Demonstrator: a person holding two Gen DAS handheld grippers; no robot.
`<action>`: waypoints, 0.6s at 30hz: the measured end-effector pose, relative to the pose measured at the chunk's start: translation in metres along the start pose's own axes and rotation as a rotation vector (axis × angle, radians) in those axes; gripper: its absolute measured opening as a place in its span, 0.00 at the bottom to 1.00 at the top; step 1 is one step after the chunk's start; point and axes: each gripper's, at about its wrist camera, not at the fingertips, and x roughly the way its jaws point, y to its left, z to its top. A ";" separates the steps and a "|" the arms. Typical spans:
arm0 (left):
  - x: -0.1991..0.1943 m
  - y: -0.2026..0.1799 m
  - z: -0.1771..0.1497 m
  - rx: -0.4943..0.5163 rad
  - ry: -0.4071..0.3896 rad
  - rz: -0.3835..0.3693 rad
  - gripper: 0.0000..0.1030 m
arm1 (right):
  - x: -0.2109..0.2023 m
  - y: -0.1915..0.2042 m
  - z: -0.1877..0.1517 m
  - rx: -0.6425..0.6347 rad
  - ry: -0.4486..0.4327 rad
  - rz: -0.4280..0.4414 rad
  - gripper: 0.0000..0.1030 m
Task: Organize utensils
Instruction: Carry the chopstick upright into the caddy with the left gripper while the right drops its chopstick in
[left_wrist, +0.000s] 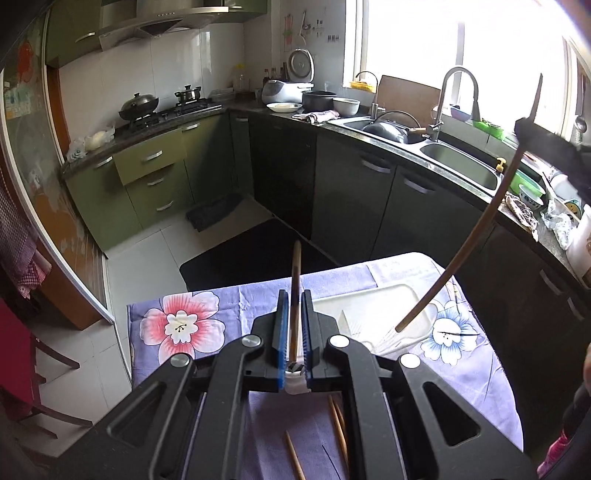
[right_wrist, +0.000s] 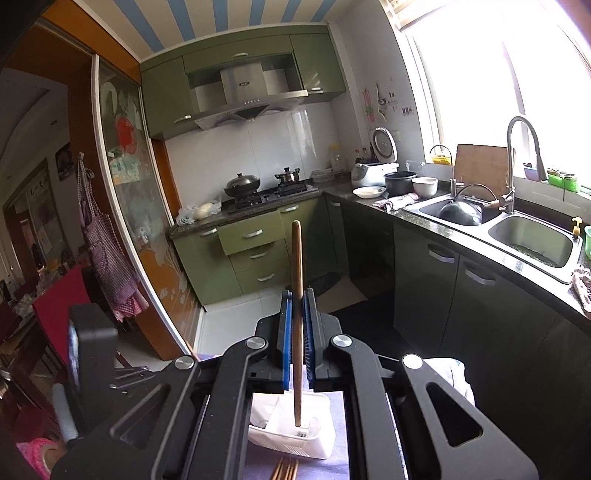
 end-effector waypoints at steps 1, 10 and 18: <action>-0.002 0.002 -0.001 0.000 -0.003 -0.002 0.10 | 0.004 0.000 -0.003 -0.005 0.011 -0.004 0.07; -0.019 0.000 -0.008 -0.001 -0.028 0.000 0.34 | 0.025 0.002 -0.032 -0.043 0.078 -0.018 0.10; -0.052 0.000 -0.016 -0.008 -0.060 -0.012 0.34 | -0.023 0.012 -0.039 -0.063 0.024 -0.016 0.15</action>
